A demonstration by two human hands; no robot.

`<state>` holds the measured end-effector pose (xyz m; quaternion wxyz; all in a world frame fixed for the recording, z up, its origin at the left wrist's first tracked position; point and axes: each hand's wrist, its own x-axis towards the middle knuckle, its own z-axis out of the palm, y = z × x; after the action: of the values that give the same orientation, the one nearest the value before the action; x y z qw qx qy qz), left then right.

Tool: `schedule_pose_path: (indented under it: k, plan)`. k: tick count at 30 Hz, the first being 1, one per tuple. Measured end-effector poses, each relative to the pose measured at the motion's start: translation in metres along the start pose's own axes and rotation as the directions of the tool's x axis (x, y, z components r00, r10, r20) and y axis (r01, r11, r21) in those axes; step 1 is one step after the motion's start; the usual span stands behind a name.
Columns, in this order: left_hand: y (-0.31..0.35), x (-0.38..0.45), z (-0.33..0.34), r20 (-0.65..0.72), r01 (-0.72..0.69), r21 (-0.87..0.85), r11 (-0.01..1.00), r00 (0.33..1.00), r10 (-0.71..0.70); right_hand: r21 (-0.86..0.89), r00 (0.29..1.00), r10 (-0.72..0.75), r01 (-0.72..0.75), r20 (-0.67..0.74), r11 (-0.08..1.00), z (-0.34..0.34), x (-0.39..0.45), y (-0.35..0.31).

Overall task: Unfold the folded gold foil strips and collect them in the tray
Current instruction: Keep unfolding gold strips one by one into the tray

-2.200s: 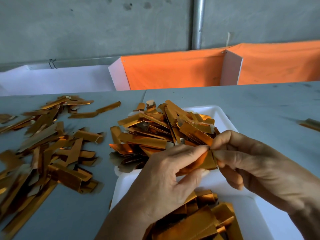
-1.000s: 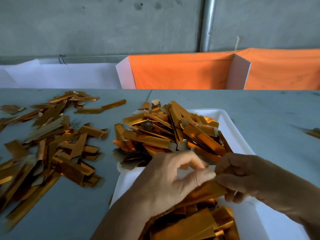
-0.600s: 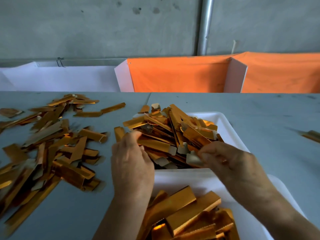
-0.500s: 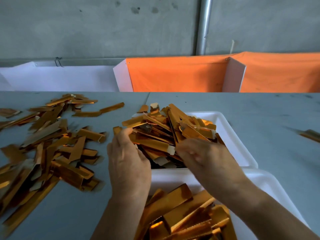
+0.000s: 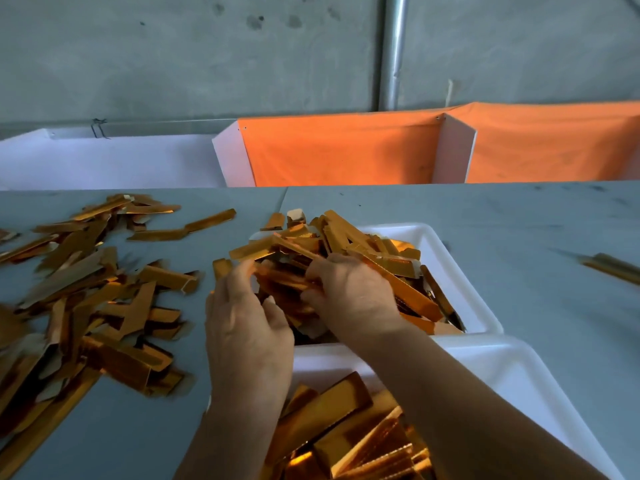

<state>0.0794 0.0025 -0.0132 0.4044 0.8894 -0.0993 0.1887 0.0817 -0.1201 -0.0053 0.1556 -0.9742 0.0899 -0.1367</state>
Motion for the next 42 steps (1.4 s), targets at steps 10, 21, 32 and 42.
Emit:
schedule_pose_path:
  k: [10, 21, 32, 42]
  plan:
    - [0.021, -0.009, -0.011, 0.208, -0.02, -0.547, 0.837, 0.965, 0.16, 0.926, 0.946, -0.051, -0.3, 0.319, 0.229, -0.045, -0.055, 0.039]
    - [0.021, -0.016, -0.004, 0.509, 0.103, -0.659, 0.745, 0.791, 0.341, 0.863, 0.961, 0.275, -0.162, 0.028, 0.478, -0.056, -0.084, 0.042]
    - [0.034, -0.024, -0.009, 0.475, -0.121, -0.564, 0.817, 0.761, 0.441, 0.98, 0.981, 0.161, -0.135, 0.11, 0.147, -0.068, -0.086, 0.057]
    - [0.03, -0.021, -0.011, 0.529, -0.082, -0.571, 0.817, 0.724, 0.443, 0.974, 0.985, -0.006, -0.17, 0.173, 0.147, -0.071, -0.088, 0.071]
